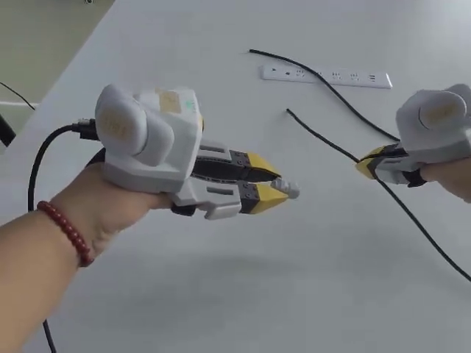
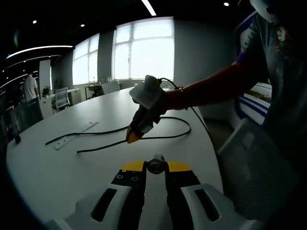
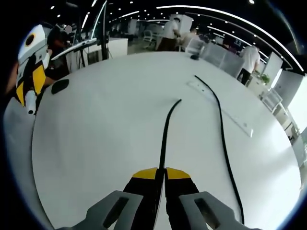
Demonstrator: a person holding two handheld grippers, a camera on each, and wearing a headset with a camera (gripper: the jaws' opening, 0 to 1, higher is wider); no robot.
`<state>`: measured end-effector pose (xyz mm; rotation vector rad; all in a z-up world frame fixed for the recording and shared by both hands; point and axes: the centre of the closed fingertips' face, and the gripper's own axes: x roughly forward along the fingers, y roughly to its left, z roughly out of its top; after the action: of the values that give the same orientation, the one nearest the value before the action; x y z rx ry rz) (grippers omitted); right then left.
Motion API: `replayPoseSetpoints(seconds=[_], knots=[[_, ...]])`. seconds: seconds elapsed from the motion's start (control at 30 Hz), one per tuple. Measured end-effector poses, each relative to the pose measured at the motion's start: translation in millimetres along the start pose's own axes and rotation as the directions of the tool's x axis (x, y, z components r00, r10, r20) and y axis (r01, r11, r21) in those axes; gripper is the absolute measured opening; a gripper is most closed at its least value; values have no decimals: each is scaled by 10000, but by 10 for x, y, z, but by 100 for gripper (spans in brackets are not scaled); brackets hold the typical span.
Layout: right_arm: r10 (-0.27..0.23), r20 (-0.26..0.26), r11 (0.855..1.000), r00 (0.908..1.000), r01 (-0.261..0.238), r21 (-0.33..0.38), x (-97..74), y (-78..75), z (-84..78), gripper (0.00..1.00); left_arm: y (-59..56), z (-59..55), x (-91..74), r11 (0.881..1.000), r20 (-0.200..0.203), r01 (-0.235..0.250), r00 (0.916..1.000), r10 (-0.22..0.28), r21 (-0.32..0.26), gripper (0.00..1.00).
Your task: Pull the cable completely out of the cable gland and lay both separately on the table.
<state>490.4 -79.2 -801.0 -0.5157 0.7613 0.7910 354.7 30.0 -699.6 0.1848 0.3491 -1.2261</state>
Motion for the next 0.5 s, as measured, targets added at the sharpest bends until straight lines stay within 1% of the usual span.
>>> replayPoseSetpoints(seconds=[0.17, 0.33, 0.5], knots=[[99, -145, 9999, 9998, -98, 19, 129, -13, 16, 0, -12, -4, 14, 10000, -5, 54, 10000, -54, 63, 16], [272, -394, 9996, 9989, -271, 36, 218, 30, 3, 0, 4, 20, -4, 10000, 109, -2, 9999, 2, 56, 16], [496, -818, 9988, 9954, -492, 71, 290, 58, -59, 0, 15, 33, -17, 10000, 181, -58, 9998, 57, 41, 16]])
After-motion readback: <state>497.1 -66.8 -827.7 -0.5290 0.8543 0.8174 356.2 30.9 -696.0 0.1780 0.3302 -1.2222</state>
